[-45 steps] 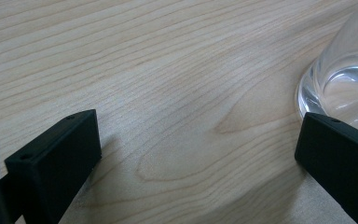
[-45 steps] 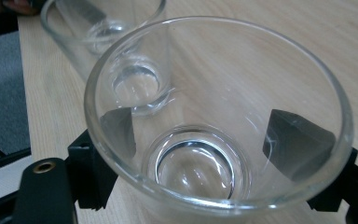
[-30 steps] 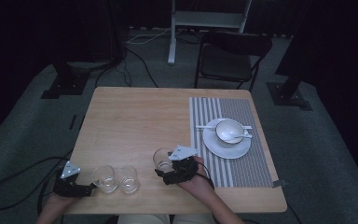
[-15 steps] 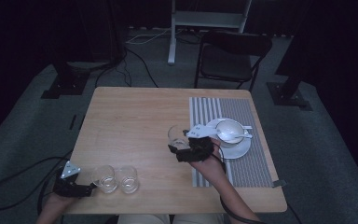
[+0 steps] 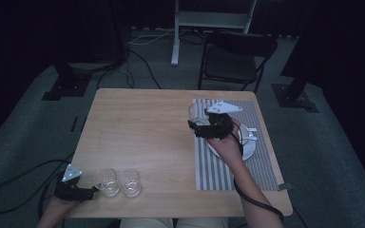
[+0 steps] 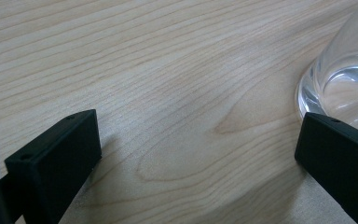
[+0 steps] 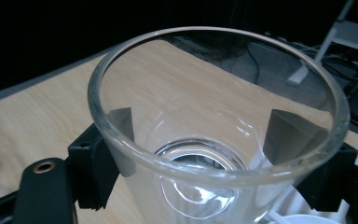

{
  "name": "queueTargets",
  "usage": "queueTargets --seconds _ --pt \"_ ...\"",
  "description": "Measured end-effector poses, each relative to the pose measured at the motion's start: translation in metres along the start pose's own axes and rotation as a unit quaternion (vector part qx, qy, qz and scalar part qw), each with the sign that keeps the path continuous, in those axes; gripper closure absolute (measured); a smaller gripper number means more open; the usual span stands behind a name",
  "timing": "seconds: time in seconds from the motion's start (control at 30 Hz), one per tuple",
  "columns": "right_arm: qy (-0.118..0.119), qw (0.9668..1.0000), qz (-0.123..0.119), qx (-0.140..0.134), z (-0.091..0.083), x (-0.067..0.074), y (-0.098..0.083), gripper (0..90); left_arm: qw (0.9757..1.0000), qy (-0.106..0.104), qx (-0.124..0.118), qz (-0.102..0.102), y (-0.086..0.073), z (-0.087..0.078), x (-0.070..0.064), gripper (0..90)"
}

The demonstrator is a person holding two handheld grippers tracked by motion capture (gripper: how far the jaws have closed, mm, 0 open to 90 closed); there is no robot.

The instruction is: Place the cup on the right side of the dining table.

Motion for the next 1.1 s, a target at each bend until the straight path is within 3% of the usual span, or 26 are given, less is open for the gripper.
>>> queueTargets --seconds 0.27,0.6,0.9,0.93,1.1 --pt "-0.032 0.9992 0.022 0.008 0.006 -0.031 0.010 20.6 1.0000 0.000 0.000 0.000 0.000 0.000 0.000 0.6" --pt "-0.074 0.9949 0.061 0.029 0.023 -0.080 0.018 20.6 1.0000 0.000 0.000 0.000 0.000 0.000 0.000 0.6" --pt "-0.112 0.9877 0.092 0.057 0.038 -0.117 0.016 20.6 1.0000 -0.002 0.000 0.001 0.000 0.000 0.000 0.6" --pt "-0.122 0.9847 0.105 0.066 0.044 -0.128 0.013 20.6 1.0000 -0.002 0.000 0.001 0.000 0.000 0.000 0.6" --pt "-0.148 0.9769 0.130 0.083 0.056 -0.148 0.006 20.6 1.0000 -0.002 0.000 0.001 0.000 0.000 0.000 0.6"
Point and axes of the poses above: each handheld gripper's, and its own axes: z roughly forward along the jaws, y roughly out of its top, x roughly to its left, the point moved 5 cm from there along z, roughly forward along the jaws, and after that the axes turned 1 degree about x, right-handed, at the moved point
